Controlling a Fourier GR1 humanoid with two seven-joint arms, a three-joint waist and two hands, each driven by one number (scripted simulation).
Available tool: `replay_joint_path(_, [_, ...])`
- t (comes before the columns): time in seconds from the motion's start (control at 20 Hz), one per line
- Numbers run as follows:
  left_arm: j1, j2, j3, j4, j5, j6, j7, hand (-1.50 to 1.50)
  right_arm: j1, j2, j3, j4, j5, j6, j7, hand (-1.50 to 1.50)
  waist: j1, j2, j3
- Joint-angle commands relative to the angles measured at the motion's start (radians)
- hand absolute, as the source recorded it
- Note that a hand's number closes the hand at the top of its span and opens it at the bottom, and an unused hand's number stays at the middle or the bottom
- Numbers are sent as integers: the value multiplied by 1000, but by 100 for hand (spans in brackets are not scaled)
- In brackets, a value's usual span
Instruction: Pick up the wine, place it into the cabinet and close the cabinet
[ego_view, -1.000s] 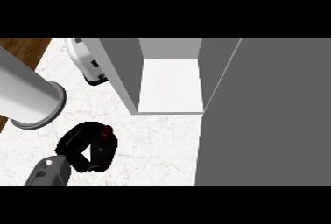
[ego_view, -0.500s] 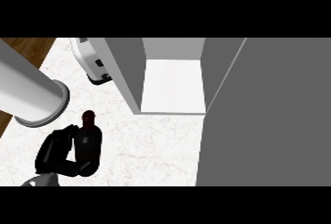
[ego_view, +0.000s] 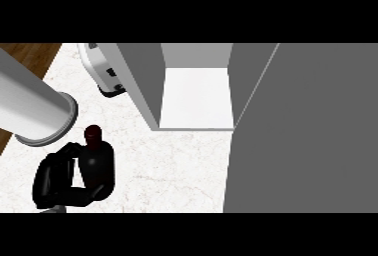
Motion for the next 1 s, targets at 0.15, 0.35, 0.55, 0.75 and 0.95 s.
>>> replay_joint_path(0.15, [55, -72, -86, -278, 65, 13, 203, 150, 38, 12, -4, -55, -64, 17, -20, -150, -1, 2, 0])
replay_joint_path(0.35, [78, -80, -159, -442, 97, 39, 332, 150, 19, -8, -38, -95, -110, 8, 32, -150, -2, 2, 0])
replay_joint_path(0.55, [92, -81, -260, -545, 77, 131, 440, 150, -23, -13, -63, -85, -137, -12, 80, -150, -3, 2, 0])
replay_joint_path(0.75, [45, -81, -339, -645, 49, 211, 564, 150, 12, 11, -16, -116, -106, -2, 53, -150, -6, 1, 0])
replay_joint_path(0.95, [-31, -81, -492, -659, 48, 351, 635, 150, -76, -1, -33, -69, -98, -31, 103, -150, -6, 3, -1])
